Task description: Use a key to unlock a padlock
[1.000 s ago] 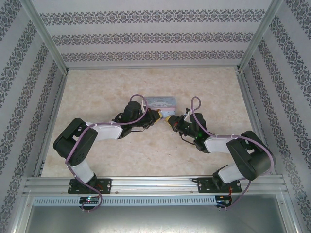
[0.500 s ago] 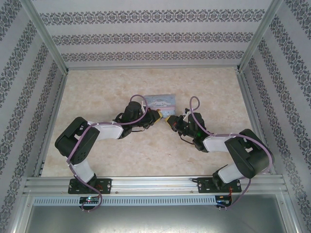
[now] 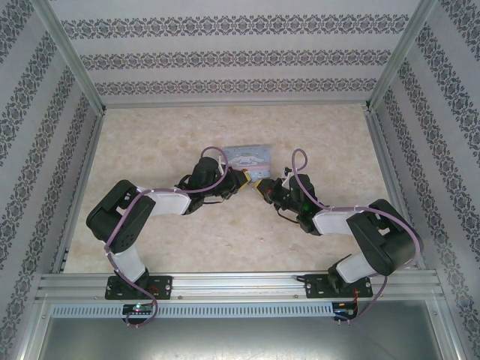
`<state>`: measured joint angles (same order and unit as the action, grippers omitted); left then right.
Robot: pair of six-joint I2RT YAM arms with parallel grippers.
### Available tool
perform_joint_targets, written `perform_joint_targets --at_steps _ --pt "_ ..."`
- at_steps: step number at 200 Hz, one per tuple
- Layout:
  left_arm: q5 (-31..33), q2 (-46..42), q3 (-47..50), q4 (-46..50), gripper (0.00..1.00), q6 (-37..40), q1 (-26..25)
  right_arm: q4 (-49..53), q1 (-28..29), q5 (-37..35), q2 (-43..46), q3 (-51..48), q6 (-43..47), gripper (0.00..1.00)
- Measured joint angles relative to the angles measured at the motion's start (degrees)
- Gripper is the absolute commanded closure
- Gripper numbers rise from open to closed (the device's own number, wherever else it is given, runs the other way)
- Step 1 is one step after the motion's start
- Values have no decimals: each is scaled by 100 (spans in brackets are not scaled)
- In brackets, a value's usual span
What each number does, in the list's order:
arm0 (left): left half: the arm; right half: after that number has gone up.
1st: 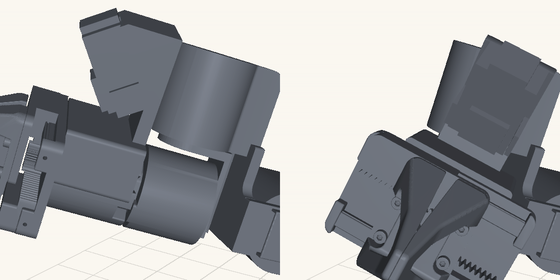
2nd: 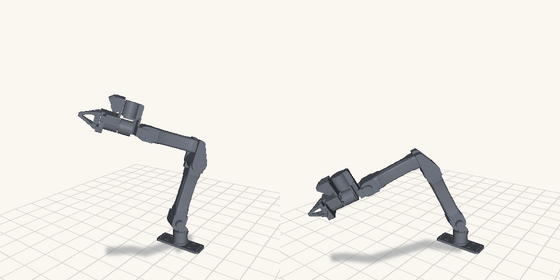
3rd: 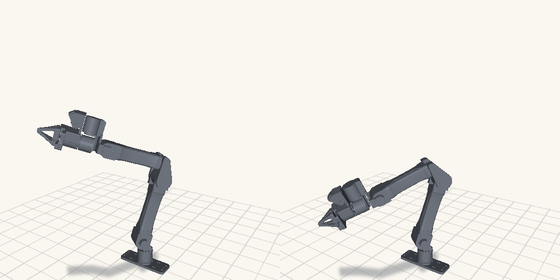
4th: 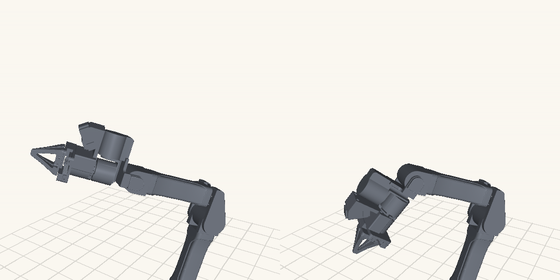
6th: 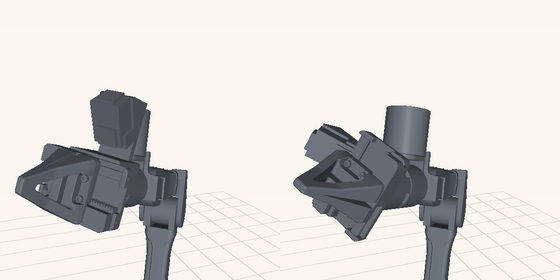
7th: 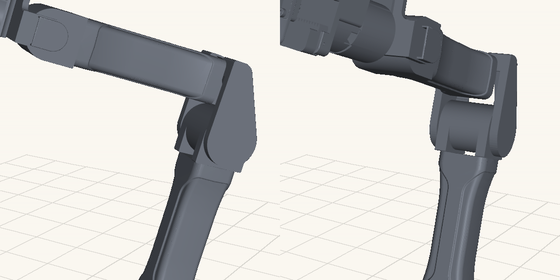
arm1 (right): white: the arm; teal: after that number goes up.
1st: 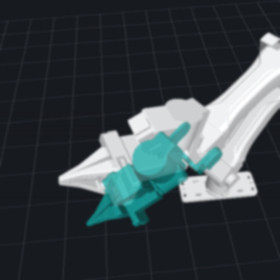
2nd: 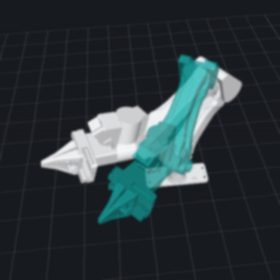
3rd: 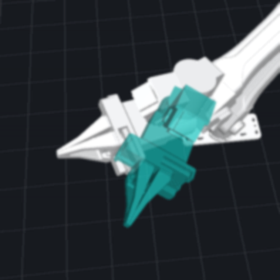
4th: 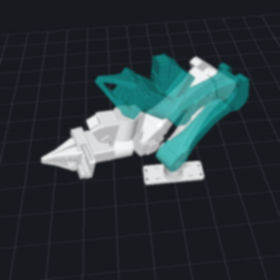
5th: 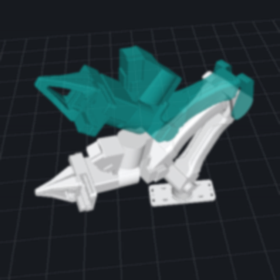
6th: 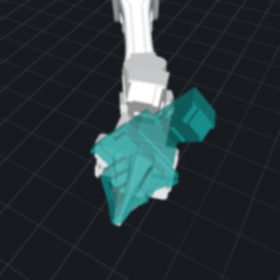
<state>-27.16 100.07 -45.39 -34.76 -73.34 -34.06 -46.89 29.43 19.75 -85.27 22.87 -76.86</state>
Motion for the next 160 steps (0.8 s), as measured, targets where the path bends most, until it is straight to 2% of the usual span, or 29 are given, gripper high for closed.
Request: perform_joint_targets --at_steps 111,160 --pt "87 162 17 -487 100 -466 -4 -323 -52 -90 -162 2 0 100" --pt "179 262 42 -946 100 -826 -4 -763 -273 195 -382 31 -131 100"
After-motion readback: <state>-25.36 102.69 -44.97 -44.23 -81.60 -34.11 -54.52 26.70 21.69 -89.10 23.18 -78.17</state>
